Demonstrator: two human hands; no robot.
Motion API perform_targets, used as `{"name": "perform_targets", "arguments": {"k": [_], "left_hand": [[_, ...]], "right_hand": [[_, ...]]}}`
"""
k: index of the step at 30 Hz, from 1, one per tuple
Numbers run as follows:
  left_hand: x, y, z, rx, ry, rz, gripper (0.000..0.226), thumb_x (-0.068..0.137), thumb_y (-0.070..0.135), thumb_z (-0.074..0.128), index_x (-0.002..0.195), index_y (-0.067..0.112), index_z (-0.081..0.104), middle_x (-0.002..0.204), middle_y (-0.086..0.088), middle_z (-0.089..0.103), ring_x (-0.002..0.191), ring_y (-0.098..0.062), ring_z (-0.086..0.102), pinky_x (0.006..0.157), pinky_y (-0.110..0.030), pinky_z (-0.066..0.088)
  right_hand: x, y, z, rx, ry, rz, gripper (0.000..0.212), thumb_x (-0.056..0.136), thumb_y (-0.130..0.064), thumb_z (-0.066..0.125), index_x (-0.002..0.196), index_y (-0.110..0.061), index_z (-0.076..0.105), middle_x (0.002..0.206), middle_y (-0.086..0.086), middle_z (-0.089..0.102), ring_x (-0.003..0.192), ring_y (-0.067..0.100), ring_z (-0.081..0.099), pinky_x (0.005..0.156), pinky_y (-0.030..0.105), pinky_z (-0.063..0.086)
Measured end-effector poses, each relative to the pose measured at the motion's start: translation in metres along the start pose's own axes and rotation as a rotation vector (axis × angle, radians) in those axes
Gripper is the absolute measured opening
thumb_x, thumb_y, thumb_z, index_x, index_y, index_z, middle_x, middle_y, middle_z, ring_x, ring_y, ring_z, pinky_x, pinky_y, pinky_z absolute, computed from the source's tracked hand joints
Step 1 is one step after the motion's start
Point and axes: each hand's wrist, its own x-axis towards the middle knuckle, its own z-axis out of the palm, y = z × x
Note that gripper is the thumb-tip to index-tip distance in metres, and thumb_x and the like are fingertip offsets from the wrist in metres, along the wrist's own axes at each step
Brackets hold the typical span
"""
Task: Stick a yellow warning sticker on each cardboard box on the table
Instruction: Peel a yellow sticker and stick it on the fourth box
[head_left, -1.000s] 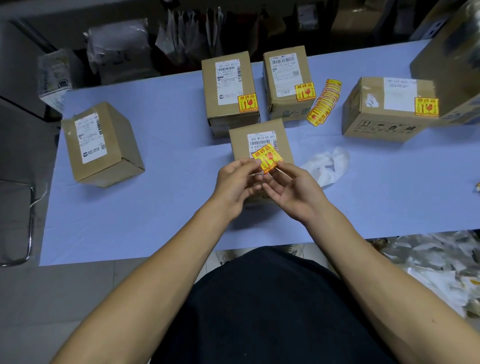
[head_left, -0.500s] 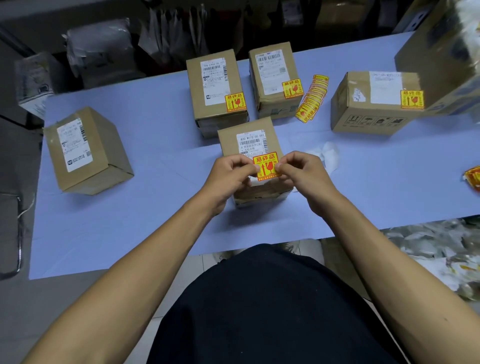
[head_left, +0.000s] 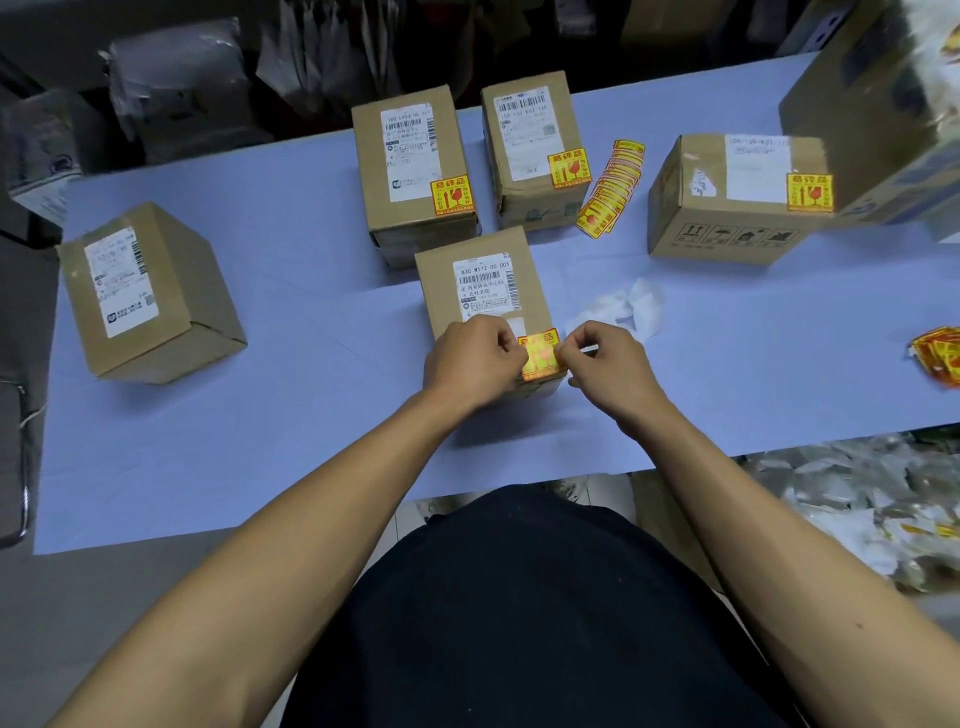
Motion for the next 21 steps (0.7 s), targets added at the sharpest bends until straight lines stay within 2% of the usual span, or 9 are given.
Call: {"name": "perform_targets", "arguments": {"k": [4,8,11,15,18,21], "left_hand": [[0.003,-0.001,0.003,0.016,0.004,-0.002,0.013,0.081,0.026,0.060,0.076,0.019,0.070,0.075,0.002,0.069,0.079,-0.025,0.063,0.058,-0.027,0.040],[0.005,-0.002,0.004,0.033,0.000,0.001,0.013,0.079,0.028,0.061,0.074,0.019,0.069,0.074,0.003,0.069,0.078,-0.024,0.063,0.055,-0.026,0.038],[0.008,-0.003,0.006,0.049,0.002,0.009,0.013,0.077,0.030,0.062,0.072,0.020,0.068,0.074,0.005,0.070,0.078,-0.022,0.063,0.056,-0.026,0.043],[0.010,-0.003,0.007,0.080,0.003,0.005,0.015,0.077,0.034,0.066,0.069,0.021,0.066,0.073,0.007,0.069,0.077,-0.020,0.063,0.053,-0.024,0.038],[0.013,0.000,0.007,0.109,0.003,-0.020,0.018,0.074,0.037,0.068,0.068,0.020,0.066,0.074,0.005,0.069,0.079,-0.023,0.064,0.058,-0.027,0.043],[0.014,-0.002,0.003,0.231,0.085,-0.010,0.032,0.071,0.048,0.071,0.073,0.018,0.060,0.081,0.000,0.067,0.081,-0.029,0.062,0.061,-0.032,0.044]], "right_hand": [[0.002,0.001,0.000,-0.028,-0.015,-0.010,0.013,0.088,-0.019,0.062,0.079,-0.010,0.066,0.082,-0.004,0.068,0.083,0.022,0.069,0.083,0.049,0.057],[0.003,0.004,0.000,-0.044,-0.013,-0.024,0.013,0.088,-0.018,0.063,0.077,-0.011,0.065,0.081,-0.005,0.067,0.083,0.021,0.069,0.080,0.050,0.058],[0.004,0.005,0.001,-0.064,0.001,-0.031,0.014,0.087,-0.018,0.064,0.073,-0.014,0.062,0.084,-0.002,0.065,0.085,0.022,0.068,0.080,0.050,0.058],[0.006,0.006,0.003,-0.160,0.027,-0.054,0.017,0.086,-0.021,0.064,0.071,-0.014,0.060,0.082,0.004,0.068,0.082,0.025,0.068,0.072,0.036,0.055],[0.007,0.008,0.001,-0.187,0.026,-0.062,0.018,0.087,-0.023,0.065,0.074,-0.010,0.063,0.082,0.004,0.069,0.080,0.024,0.066,0.067,0.033,0.048],[0.008,0.011,0.000,-0.186,0.028,-0.035,0.017,0.087,-0.028,0.066,0.079,-0.013,0.065,0.087,0.000,0.069,0.085,0.020,0.063,0.065,0.030,0.043]]}}
